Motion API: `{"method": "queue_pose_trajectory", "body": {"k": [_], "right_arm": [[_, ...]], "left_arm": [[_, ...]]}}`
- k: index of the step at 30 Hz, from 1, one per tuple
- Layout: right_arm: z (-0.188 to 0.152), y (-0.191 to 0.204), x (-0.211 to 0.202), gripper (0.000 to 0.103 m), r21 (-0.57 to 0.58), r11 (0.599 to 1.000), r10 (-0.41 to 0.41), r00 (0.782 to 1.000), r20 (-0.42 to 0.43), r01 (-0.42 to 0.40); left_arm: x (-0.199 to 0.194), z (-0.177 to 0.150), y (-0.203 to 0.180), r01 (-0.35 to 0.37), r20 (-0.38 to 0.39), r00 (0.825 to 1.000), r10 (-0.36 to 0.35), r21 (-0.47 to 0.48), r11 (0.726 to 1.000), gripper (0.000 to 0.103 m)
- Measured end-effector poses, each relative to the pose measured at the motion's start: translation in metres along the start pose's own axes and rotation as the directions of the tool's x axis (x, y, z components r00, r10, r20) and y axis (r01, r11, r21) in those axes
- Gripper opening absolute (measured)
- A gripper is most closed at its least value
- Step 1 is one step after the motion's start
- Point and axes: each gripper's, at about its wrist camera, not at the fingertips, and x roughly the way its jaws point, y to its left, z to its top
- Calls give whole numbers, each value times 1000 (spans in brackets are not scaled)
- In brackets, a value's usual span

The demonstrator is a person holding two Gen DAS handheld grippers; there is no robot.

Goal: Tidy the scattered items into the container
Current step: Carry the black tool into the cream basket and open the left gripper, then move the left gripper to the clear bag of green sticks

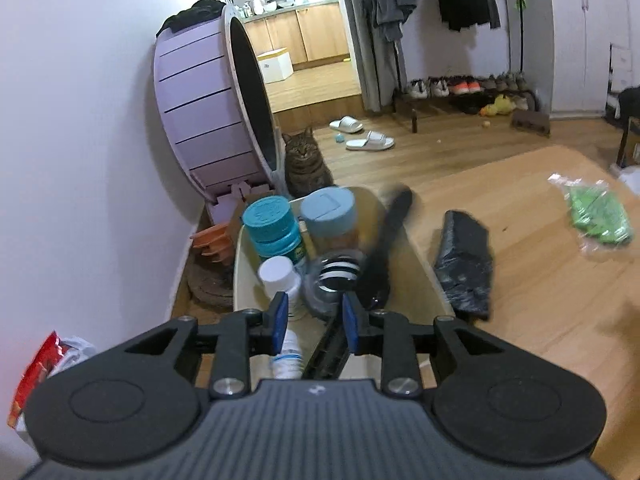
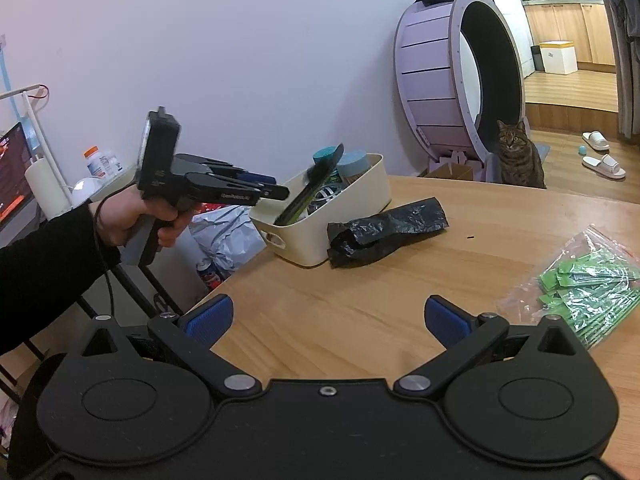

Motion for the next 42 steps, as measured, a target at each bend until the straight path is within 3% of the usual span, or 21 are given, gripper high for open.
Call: {"method": "queue_pose_trajectory", "body": {"k": [5, 11, 25, 32, 35, 42], "right_arm": [[2, -4, -5, 103, 10, 1000, -20, 1000, 18, 20], [5, -17, -17, 103, 27, 997, -70, 997, 44, 69], [1, -69, -62, 103, 105, 964, -255, 962, 93, 245], [-4, -89, -70, 103, 149, 940, -322, 942, 94, 307], [-6, -97, -75, 103, 172, 934, -333, 938, 99, 314], [-11, -109, -78, 103, 197, 924, -352, 931, 97, 329]], "left_arm": [[-23, -6, -23, 83, 45, 996, -81, -56, 995, 43], [-29, -14, -72, 178, 68, 982, -174, -45, 983, 49], [12, 4, -168, 390, 94, 918, -384, -48, 920, 58], [45, 24, -206, 426, 64, 904, -423, -33, 904, 63], [57, 30, -220, 416, 44, 909, -415, -15, 909, 70], [81, 38, -232, 411, 17, 911, -411, -12, 911, 74]]}}
